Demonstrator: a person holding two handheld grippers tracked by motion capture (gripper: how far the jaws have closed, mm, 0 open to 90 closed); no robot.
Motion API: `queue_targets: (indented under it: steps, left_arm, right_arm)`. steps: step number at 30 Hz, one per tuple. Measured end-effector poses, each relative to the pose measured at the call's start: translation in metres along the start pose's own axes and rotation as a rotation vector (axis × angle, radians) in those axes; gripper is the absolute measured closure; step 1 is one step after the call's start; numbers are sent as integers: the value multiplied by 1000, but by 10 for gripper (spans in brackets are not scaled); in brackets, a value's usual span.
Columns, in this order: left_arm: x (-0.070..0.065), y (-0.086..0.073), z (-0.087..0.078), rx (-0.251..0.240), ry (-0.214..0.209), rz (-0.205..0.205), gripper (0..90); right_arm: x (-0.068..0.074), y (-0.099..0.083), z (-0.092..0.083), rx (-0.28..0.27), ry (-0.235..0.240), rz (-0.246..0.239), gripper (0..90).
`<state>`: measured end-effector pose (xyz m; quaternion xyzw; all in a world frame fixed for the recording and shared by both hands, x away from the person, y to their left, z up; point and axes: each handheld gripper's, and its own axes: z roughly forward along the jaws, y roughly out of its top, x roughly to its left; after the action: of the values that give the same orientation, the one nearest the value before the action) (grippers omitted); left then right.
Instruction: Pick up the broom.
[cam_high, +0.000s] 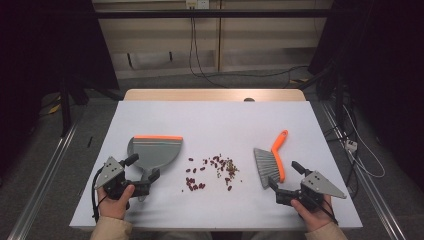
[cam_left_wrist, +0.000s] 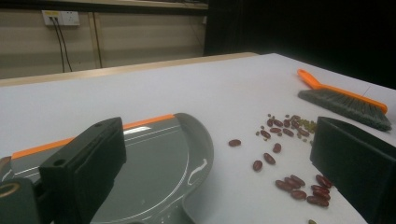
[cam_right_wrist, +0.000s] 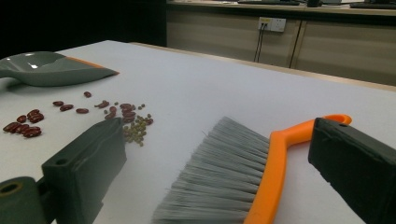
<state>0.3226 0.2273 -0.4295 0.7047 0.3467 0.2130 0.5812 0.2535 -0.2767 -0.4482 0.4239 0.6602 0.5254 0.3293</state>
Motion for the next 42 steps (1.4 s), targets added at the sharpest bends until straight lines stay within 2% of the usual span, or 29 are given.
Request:
queue_targets:
  steps: [9, 18, 20, 25, 31, 42]
  left_arm:
    - [-1, 1, 0, -3, -1, 0, 34]
    - [0, 1, 1, -5, -6, -3, 34]
    - [0, 1, 0, -7, -5, -3, 34]
    - [0, 1, 2, -1, -11, -2, 35]
    - [-1, 1, 3, -9, -25, -13, 36]
    - [0, 2, 4, -11, -25, -4, 36]
  right_arm:
    - [-2, 2, 2, 4, 2, 6, 39]
    - [-14, 11, 14, 41, -58, 16, 39]
    - [-21, 13, 19, 69, -75, 20, 40]
    - [-29, 15, 27, 96, -86, 26, 40]
    - [-44, 20, 47, 154, -147, 29, 47]
    - [-55, 26, 82, 223, -204, 79, 61]
